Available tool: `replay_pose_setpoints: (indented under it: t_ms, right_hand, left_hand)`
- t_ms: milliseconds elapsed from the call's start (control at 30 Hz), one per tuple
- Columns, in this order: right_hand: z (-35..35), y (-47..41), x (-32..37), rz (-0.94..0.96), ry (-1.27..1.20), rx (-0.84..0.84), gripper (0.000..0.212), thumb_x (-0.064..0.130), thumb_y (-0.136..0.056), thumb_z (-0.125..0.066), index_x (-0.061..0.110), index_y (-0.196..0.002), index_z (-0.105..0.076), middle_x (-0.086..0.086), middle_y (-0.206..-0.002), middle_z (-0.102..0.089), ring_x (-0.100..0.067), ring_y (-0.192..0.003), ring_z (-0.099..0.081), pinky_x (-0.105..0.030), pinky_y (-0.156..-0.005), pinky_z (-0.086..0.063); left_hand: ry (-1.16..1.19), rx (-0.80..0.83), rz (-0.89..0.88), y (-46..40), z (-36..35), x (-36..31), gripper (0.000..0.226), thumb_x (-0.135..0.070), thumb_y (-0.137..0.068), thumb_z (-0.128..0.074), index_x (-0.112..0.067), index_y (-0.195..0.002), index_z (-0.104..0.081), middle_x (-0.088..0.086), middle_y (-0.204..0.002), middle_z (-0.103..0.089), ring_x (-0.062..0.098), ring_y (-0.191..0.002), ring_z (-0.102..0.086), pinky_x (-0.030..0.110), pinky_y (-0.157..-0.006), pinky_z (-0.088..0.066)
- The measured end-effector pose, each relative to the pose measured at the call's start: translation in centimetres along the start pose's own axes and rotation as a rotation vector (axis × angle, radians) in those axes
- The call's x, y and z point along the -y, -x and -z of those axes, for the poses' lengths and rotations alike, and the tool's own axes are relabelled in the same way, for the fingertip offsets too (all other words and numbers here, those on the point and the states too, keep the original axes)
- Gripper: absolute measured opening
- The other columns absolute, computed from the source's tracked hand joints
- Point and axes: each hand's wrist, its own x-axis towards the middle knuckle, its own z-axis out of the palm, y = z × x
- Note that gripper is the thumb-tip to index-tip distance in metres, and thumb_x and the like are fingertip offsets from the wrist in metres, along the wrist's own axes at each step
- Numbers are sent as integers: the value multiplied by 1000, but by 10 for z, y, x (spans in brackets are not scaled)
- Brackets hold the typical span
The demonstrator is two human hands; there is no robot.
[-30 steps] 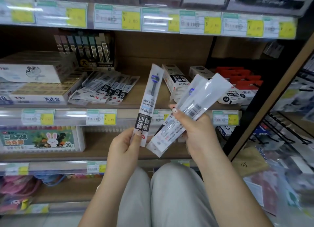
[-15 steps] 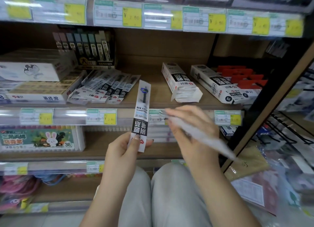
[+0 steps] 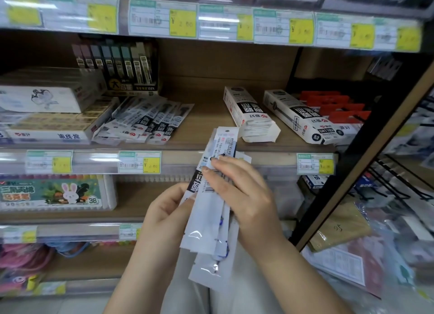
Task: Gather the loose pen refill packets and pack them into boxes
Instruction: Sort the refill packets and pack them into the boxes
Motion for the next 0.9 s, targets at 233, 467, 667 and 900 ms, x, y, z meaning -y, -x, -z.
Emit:
replay_pose_setpoints:
  t_ms: [233, 467, 667, 900]
  right_hand:
    - [4, 6, -4, -1, 1, 48, 27, -4, -85, -60, 1, -109, -68, -15, -111, -66, -25, -112, -55, -32, -99, -44]
    - [5, 7, -3, -14, -42, 61, 28, -6, -84, -62, 1, -111, -67, -14, -113, -66, -25, -112, -55, -34, -99, -45]
    - [11, 6, 0, -65, -58, 34, 35, -10, -81, -61, 3, -114, -65, -7, -115, -64, -20, -113, -55, -24, -104, -38]
    - [35, -21, 5, -274, -249, -62, 35, 30, -92, -47, 4, -106, -66, -7, -106, -66, -22, -101, -62, -37, -90, -49]
  left_hand:
    - [143, 67, 27, 0, 2, 0, 40, -19, -62, -74, 1, -95, -66, 21, -99, -68, 27, -87, -61, 29, -72, -51]
    - [5, 98, -16, 6, -4, -6, 30, -16, -65, -61, -23, -92, -74, 1, -93, -73, 13, -89, -64, 28, -78, -44]
    - [-163, 110, -200, 7, -8, -8, 25, -20, -75, -57, -24, -92, -75, -3, -110, -69, 12, -108, -62, 29, -88, -47]
    - [-310, 21, -371, 8, 6, -21, 27, -30, -62, -54, -6, -63, -67, -18, -131, -56, 3, -139, -27, 38, -109, -24]
